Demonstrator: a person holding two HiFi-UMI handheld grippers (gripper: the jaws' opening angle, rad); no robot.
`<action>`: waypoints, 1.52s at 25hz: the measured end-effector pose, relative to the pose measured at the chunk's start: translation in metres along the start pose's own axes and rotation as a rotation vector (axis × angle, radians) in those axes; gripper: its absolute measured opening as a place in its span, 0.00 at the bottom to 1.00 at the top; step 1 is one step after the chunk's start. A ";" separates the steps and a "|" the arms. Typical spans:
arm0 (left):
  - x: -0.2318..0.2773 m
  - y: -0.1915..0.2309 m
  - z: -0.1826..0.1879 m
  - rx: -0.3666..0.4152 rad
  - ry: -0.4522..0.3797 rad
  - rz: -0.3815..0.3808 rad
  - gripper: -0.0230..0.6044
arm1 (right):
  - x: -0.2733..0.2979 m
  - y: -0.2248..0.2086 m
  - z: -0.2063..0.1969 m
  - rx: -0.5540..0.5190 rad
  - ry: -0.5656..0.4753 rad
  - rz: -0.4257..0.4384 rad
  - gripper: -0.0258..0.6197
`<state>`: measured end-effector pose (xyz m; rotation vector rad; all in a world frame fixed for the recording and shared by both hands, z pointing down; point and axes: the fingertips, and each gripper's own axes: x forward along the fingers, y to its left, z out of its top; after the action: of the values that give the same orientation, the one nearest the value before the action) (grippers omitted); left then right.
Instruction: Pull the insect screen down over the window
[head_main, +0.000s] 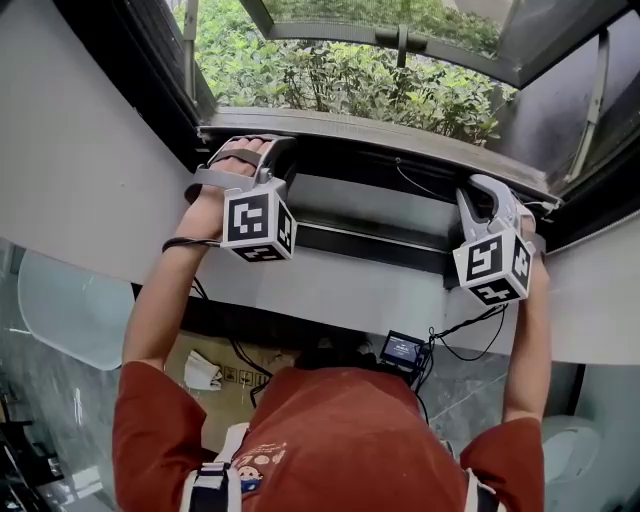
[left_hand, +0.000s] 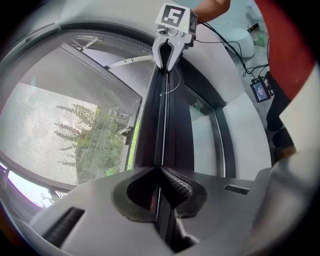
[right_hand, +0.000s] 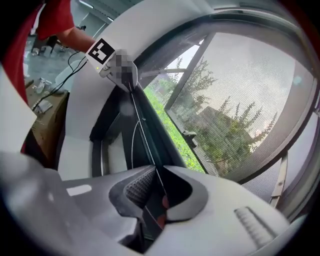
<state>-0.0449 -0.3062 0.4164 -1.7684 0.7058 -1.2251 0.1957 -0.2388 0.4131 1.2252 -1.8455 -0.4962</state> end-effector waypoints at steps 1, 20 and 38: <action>0.000 -0.001 0.000 0.004 0.004 -0.013 0.08 | -0.001 0.002 0.000 0.014 0.003 0.015 0.12; -0.001 -0.005 0.000 -0.070 -0.075 -0.027 0.08 | -0.002 0.001 0.004 0.161 -0.167 0.002 0.19; -0.033 -0.006 0.024 -0.412 -0.249 0.085 0.21 | -0.023 0.005 0.022 0.327 -0.284 -0.037 0.27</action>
<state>-0.0349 -0.2684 0.4030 -2.1546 0.9214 -0.8211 0.1786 -0.2184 0.3944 1.4669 -2.2121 -0.4155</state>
